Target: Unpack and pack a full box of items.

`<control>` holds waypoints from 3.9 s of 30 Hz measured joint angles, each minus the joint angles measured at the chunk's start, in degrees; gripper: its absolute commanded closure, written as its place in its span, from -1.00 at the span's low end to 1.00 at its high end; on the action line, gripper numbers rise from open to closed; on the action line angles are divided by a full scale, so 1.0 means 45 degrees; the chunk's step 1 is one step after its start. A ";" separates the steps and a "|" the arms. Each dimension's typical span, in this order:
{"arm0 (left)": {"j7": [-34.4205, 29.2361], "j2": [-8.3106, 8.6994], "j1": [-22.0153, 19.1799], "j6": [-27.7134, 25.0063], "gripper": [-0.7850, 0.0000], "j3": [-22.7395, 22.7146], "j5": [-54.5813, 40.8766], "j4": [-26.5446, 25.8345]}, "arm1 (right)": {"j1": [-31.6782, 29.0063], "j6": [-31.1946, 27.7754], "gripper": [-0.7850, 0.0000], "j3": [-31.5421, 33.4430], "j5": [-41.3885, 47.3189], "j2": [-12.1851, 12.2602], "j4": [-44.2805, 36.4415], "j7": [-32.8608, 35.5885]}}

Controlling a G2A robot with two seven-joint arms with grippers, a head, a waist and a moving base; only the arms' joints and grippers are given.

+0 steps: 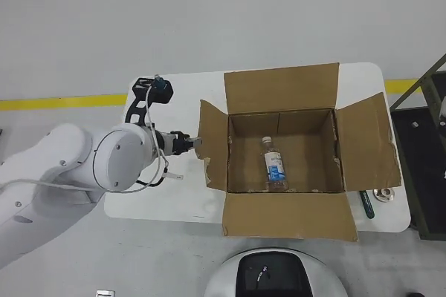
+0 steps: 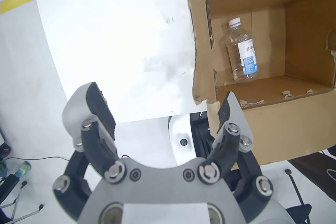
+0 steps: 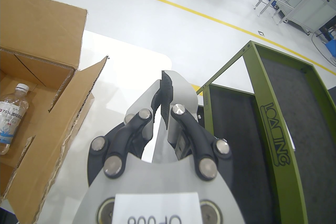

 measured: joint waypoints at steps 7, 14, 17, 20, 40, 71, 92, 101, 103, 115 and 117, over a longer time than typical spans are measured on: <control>-0.0180 0.0913 0.0345 -0.0180 -1.00 -0.0109 -0.0057 -0.0880 | 0.0000 0.0000 1.00 0.0000 0.0000 0.0000 0.0000 0.0000; -0.0506 0.1393 0.0679 -0.0506 -1.00 -0.0149 -0.0067 -0.1595 | -0.0033 -0.0010 1.00 -0.0011 -0.0002 0.0000 0.0021 -0.0040; -0.0423 0.1383 0.0848 -0.0515 -1.00 -0.0276 -0.0303 -0.1783 | -0.0230 -0.0153 1.00 -0.0027 -0.0176 0.0014 0.0082 -0.0124; -0.0345 0.1358 0.0902 -0.0548 -1.00 -0.0320 -0.0399 -0.1822 | -0.0333 -0.0357 1.00 0.0002 -0.0312 0.0051 0.0100 0.0233; -0.0351 0.1359 0.0897 -0.0545 -1.00 -0.0315 -0.0388 -0.1816 | -0.0517 -0.1666 1.00 0.0213 -0.1655 0.0377 0.0917 0.5010; -0.0351 0.1359 0.0897 -0.0545 -1.00 -0.0315 -0.0388 -0.1816 | -0.0928 0.2576 1.00 -0.1835 0.2291 0.0152 0.0457 0.9835; -0.0351 0.1359 0.0897 -0.0545 -1.00 -0.0315 -0.0388 -0.1816 | 0.0312 0.4015 0.39 -0.4193 0.0705 0.0160 0.2035 0.9567; -0.0351 0.1359 0.0897 -0.0545 -1.00 -0.0315 -0.0388 -0.1816 | 0.0841 0.3931 0.15 -0.4633 0.0772 0.0162 0.2746 0.9517; -0.0351 0.1359 0.0897 -0.0545 -1.00 -0.0315 -0.0388 -0.1816 | 0.0956 0.3896 0.16 -0.4744 0.0846 0.0161 0.2896 0.9552; -0.0351 0.1359 0.0897 -0.0545 -1.00 -0.0315 -0.0388 -0.1816 | 0.1139 0.3879 0.21 -0.5167 0.0712 0.0175 0.3435 0.9486; -0.0351 0.1359 0.0897 -0.0545 -1.00 -0.0315 -0.0388 -0.1816 | 0.1158 0.3883 0.19 -0.5201 0.0678 0.0179 0.3462 0.9492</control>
